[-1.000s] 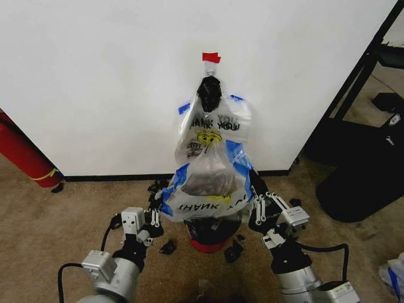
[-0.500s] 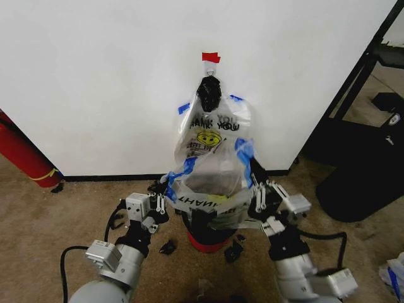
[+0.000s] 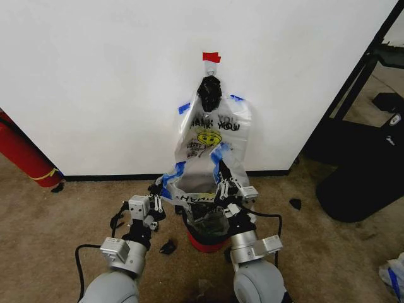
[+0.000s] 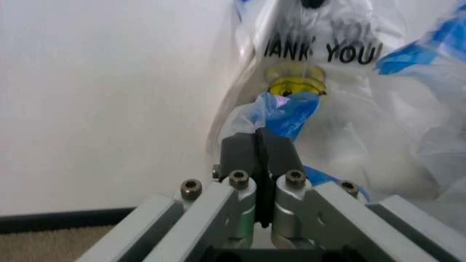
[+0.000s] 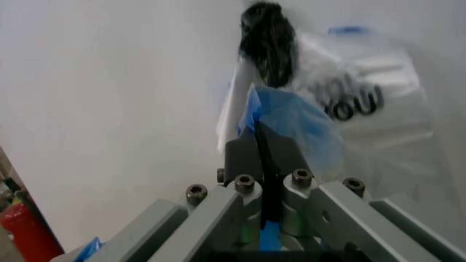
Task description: Pick up the garbage bag from the wall and place it over the trash bin.
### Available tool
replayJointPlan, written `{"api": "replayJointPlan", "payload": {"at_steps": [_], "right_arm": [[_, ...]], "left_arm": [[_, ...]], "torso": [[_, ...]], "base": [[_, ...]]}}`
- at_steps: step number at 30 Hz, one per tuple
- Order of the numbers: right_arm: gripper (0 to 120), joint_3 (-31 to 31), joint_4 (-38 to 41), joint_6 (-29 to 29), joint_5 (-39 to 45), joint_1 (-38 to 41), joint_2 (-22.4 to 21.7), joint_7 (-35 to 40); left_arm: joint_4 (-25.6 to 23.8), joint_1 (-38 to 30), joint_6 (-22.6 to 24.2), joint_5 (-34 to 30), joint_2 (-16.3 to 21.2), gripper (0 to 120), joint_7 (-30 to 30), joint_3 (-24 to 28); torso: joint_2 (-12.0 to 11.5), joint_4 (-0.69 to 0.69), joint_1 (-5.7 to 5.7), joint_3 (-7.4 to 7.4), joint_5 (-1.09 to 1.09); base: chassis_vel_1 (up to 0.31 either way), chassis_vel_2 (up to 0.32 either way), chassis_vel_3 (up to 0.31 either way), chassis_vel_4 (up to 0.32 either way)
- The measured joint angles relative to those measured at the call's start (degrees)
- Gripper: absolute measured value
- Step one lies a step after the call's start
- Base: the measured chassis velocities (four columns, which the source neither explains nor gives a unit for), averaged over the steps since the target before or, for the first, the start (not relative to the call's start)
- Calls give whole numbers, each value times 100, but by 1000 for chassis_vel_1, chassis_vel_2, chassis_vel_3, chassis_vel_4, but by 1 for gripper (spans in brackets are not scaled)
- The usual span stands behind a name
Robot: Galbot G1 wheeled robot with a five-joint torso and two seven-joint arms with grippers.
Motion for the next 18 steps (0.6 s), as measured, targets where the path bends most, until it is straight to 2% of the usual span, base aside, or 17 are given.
{"api": "replayJointPlan", "payload": {"at_steps": [4,8,13,18], "right_arm": [[0,-75,-392,362,187,-251,0,-60],[0,-1,-495,498,29,-456,-101,-77],[0,98,-517,490,-147,-601,-216,98],[0,187,-496,213,-385,-775,-231,703]], "left_arm": [[83,228,-35,79,-343,0,-76,35],[130,370,-35,49,-502,0,-161,150],[165,540,40,-63,-542,0,-351,242],[188,656,301,-327,-538,0,-658,482]], "torso": [[0,3,0,0,1],[0,1,-1,-1,-1],[0,2,-1,-1,-2],[0,5,-1,-1,-7]], "base": [[0,0,0,0],[0,0,0,0],[0,0,0,0],[0,0,0,0]]}}
